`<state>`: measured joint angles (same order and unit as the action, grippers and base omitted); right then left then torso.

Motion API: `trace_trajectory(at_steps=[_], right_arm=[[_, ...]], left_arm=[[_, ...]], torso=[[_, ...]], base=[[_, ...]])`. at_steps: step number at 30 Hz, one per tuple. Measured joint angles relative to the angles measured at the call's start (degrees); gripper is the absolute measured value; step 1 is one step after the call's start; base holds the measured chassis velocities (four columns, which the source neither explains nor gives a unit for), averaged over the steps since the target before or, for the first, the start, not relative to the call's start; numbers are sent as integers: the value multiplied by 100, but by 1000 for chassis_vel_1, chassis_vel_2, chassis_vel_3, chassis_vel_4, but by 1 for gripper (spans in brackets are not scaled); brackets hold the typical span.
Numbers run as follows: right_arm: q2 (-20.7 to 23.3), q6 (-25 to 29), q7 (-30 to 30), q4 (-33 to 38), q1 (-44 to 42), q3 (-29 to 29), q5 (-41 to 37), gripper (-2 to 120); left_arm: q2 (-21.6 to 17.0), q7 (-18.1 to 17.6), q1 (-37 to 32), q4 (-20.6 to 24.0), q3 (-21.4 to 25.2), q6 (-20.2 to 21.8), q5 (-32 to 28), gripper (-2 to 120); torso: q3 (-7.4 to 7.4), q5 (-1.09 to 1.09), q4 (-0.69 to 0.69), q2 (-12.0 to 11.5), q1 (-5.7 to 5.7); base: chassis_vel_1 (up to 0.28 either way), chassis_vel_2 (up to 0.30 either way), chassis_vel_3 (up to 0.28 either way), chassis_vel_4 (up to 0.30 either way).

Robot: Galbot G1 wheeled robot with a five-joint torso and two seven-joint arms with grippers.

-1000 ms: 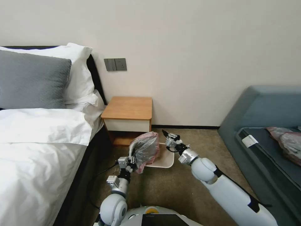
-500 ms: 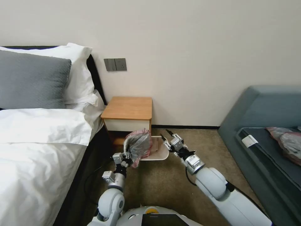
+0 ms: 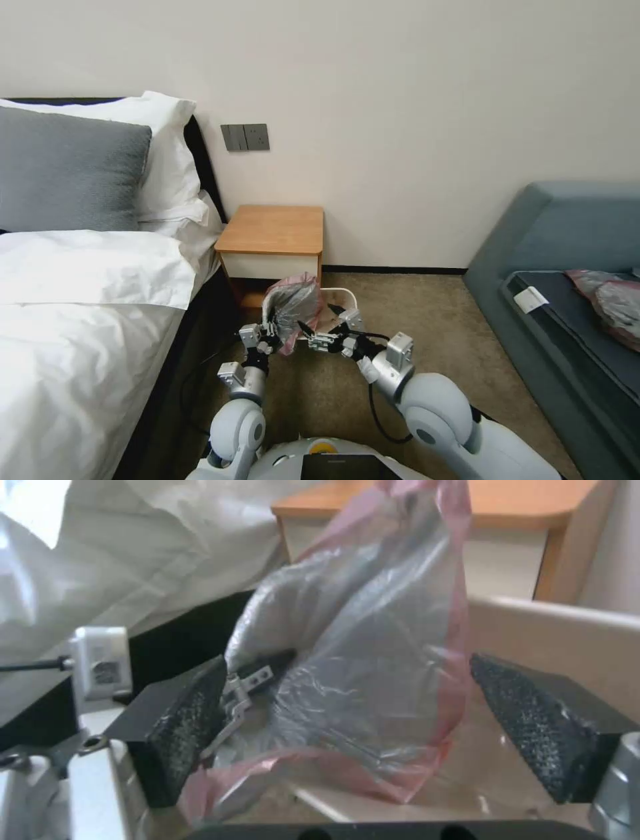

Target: Pick up the garbage bag from the table and place it over the trash can.

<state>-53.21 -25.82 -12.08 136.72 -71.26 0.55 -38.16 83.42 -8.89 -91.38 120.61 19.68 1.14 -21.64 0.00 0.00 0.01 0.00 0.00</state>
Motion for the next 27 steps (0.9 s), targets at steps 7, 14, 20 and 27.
trace_trajectory(at_steps=[7, 14, 20, 27], right_arm=[[-120, -203, -585, -170, 179, 4, -928, 82], [-197, -198, -582, -576, 366, -47, -835, 82], [-253, -179, -534, -792, 491, 7, -827, 77], [-331, -139, -383, -829, 506, 167, -690, 52]], left_arm=[[-3, 6, -26, 55, -14, -5, 0, 4], [-14, 32, -86, 173, -108, -14, 11, 4], [-16, 36, -128, 240, -134, -18, 19, 4], [-7, 39, -129, 261, -128, -19, 22, 4]], torso=[[0, -1, -1, 0, 0], [0, -1, -1, 0, 0], [0, 0, -1, 0, 0], [0, -1, -1, 0, 0]], base=[[0, 0, 0, 0], [0, 0, 0, 0], [0, 0, 0, 0], [0, 0, 0, 0]])
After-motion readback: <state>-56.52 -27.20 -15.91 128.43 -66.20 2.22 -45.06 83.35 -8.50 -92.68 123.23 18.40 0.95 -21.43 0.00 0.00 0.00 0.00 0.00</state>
